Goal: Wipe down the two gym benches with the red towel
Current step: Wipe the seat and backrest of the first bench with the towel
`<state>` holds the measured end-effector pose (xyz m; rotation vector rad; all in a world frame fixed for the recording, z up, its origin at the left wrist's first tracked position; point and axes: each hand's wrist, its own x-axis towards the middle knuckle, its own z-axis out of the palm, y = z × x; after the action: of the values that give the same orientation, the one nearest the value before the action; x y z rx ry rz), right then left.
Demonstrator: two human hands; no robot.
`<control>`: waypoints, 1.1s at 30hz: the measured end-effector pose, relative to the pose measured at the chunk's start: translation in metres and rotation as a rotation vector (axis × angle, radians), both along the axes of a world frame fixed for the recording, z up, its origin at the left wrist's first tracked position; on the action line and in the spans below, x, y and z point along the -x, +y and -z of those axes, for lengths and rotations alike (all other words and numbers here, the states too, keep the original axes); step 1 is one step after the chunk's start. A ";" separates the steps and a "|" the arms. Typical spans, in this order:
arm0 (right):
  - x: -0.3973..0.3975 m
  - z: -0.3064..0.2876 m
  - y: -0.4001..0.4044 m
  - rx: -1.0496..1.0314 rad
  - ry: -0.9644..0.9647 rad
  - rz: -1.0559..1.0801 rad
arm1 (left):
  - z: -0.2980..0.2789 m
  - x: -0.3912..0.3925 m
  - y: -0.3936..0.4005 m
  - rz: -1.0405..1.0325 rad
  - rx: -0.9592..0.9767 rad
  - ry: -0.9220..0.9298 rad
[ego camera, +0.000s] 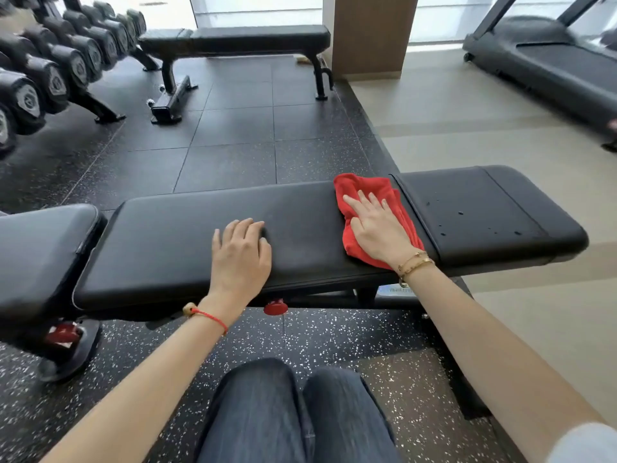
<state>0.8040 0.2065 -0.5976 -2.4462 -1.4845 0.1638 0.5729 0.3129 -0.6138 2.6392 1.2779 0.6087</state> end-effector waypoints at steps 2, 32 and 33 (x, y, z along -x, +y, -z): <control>0.006 0.003 -0.011 0.000 -0.051 0.019 | -0.004 -0.027 -0.015 0.088 -0.022 -0.021; -0.085 -0.001 -0.066 0.025 0.066 0.162 | 0.013 -0.150 -0.072 0.336 0.025 -0.003; -0.092 -0.002 -0.057 0.034 0.074 0.169 | 0.013 -0.151 -0.072 0.321 0.025 -0.014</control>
<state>0.8956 0.1494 -0.5953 -2.5489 -1.2483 0.2439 0.7239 0.2405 -0.6270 2.7291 0.8232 0.5531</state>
